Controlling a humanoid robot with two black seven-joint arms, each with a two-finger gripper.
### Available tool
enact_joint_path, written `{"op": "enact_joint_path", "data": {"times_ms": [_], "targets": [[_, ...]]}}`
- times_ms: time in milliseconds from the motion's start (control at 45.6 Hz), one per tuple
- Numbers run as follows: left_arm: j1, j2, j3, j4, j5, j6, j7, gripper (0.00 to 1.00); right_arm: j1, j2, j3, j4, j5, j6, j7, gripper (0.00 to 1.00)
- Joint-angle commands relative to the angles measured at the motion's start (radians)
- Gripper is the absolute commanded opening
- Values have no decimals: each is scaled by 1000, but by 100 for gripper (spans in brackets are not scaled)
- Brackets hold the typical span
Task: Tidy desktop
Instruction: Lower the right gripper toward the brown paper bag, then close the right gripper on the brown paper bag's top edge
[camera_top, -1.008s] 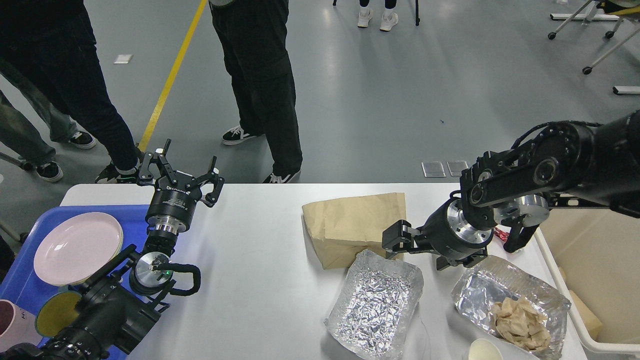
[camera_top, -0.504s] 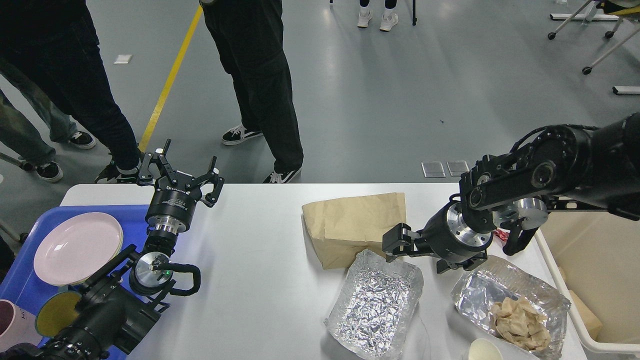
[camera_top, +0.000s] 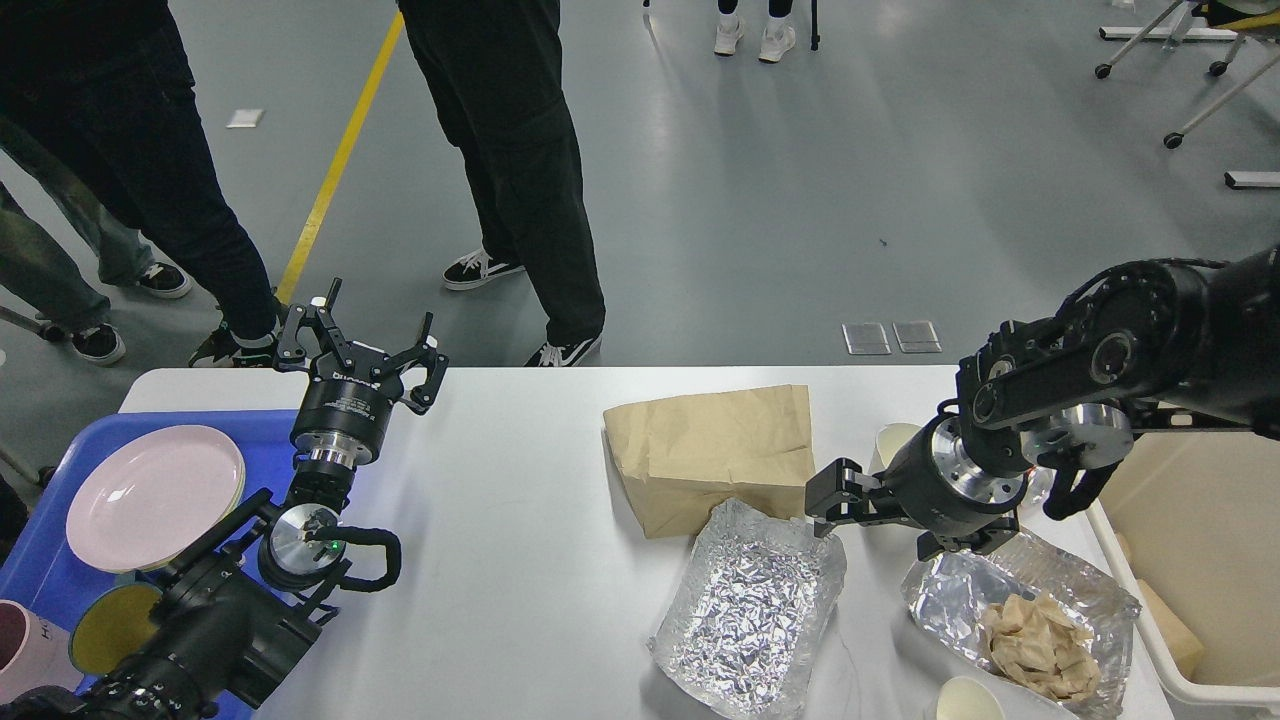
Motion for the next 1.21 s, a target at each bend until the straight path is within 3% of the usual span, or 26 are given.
{"op": "enact_joint_path", "data": {"times_ms": [0, 197, 395, 548, 1184], "targets": [[0, 1, 0, 0, 0, 0, 0, 96, 8, -16, 56, -21, 6, -10, 2, 100], [0, 1, 0, 0, 0, 0, 0, 96, -20, -19, 98, -91, 213, -73, 2, 100], [0, 1, 0, 0, 0, 0, 0, 96, -144, 21, 167, -203, 492, -237, 0, 100], [0, -1, 0, 0, 0, 0, 0, 96, -207, 59, 236, -226, 538, -344, 0, 100], [0, 1, 0, 0, 0, 0, 0, 96, -216, 72, 283, -188, 541, -363, 0, 100]]}}
